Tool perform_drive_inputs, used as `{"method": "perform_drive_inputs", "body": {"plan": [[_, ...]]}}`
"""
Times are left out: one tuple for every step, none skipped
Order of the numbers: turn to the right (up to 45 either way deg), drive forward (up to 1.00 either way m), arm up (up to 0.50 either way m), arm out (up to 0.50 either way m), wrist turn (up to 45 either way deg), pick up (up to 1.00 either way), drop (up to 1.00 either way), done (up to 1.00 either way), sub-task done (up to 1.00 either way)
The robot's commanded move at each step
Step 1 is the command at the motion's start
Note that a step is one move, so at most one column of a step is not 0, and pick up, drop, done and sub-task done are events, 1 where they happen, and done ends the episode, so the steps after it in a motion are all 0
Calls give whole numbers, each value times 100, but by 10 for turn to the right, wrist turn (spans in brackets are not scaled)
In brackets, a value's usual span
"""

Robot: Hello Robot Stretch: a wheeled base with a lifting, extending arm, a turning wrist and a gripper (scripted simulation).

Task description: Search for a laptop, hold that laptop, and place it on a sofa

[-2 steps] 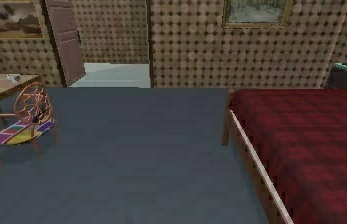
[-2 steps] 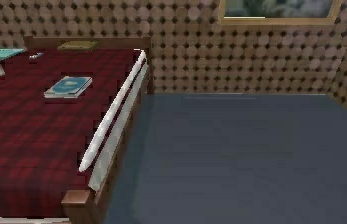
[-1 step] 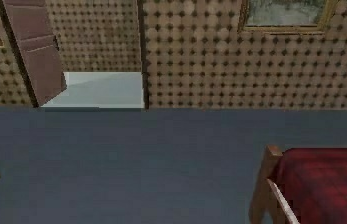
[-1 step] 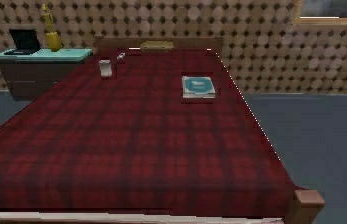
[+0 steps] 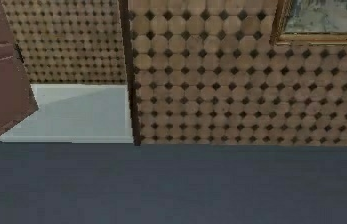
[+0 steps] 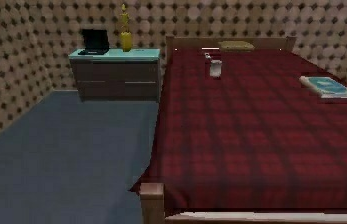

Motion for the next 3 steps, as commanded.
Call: {"method": "perform_drive_inputs", "body": {"plan": [[60,0,0,0,0,0,0,0,0],[0,35,0,0,0,0,0,0,0],[390,0,0,0,0,0,0,0,0]]}}
